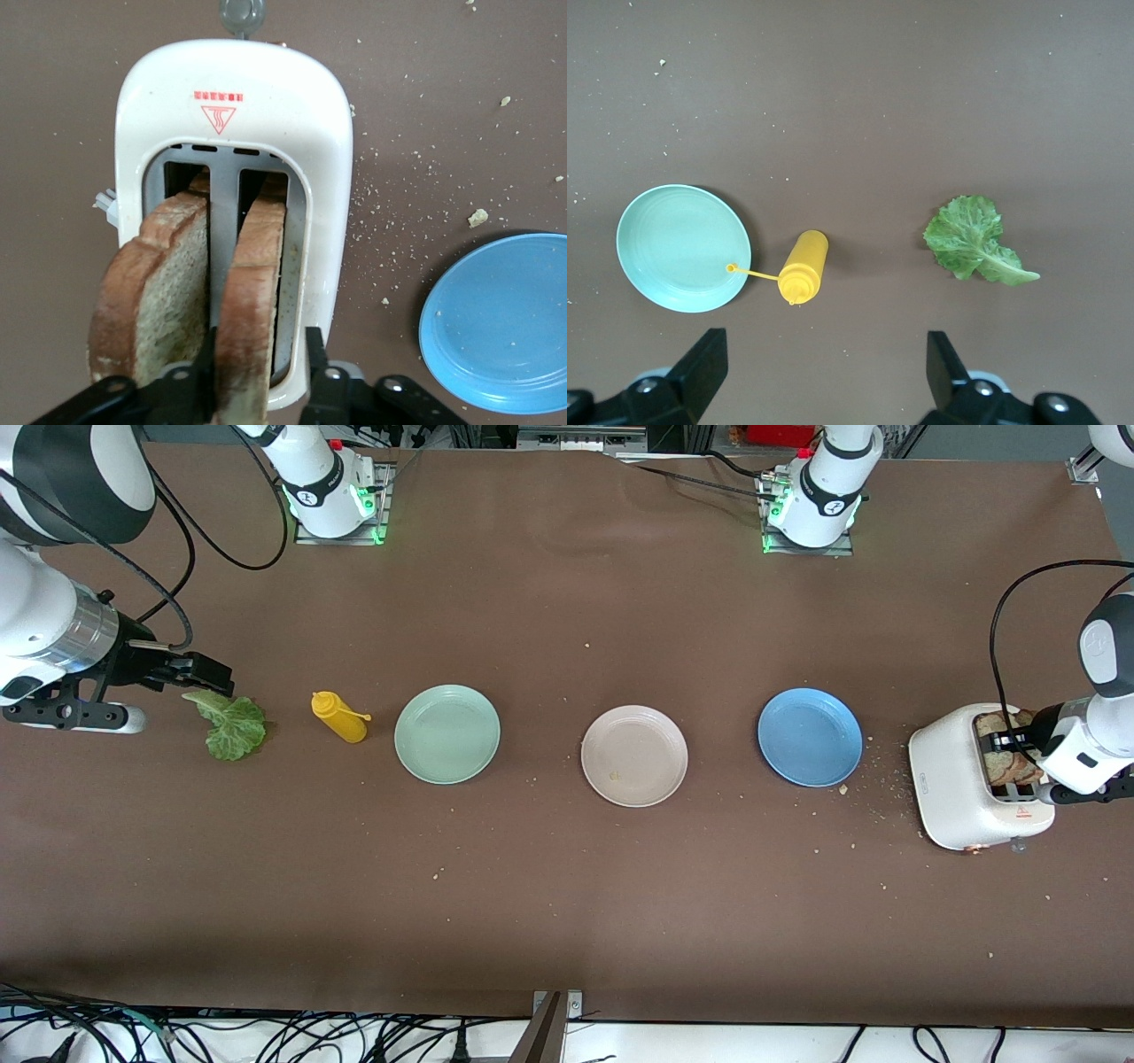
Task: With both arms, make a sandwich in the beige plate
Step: 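Move the left gripper down onto a bread slice in the toaster, then grasp the bread slice and lift it out of the toaster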
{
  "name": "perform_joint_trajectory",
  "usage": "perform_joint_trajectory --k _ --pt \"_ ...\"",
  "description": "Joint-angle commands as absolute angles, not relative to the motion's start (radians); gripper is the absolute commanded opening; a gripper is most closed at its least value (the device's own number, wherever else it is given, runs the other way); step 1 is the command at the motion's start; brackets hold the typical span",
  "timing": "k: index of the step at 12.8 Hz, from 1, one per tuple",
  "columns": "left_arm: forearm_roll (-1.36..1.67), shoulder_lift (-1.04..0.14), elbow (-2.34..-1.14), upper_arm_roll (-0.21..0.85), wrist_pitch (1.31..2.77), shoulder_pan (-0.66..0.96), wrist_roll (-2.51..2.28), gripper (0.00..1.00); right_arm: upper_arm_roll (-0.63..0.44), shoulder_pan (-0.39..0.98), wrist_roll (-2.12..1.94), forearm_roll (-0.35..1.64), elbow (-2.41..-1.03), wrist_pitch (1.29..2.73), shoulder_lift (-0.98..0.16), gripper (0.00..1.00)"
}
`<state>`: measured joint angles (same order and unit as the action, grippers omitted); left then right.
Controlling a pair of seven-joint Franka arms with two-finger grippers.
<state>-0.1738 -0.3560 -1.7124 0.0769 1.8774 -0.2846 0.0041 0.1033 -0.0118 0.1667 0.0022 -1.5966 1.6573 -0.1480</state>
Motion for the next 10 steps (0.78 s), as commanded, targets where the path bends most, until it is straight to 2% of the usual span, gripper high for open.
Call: perform_joint_trajectory --k 1,5,10 --pt "-0.242 -0.311 -1.721 0.084 1.838 -0.291 -0.017 0.00 0.109 -0.020 0.158 -0.008 -1.601 1.664 -0.144 1.00" --pt "-0.245 -0.284 -1.710 0.086 1.807 -0.291 -0.012 0.00 0.109 -0.020 0.158 -0.009 -1.601 1.664 -0.144 1.00" --pt "-0.229 -0.273 -1.548 0.100 1.625 -0.282 0.040 0.00 0.109 -0.020 0.160 -0.008 -1.600 1.664 -0.144 1.00"
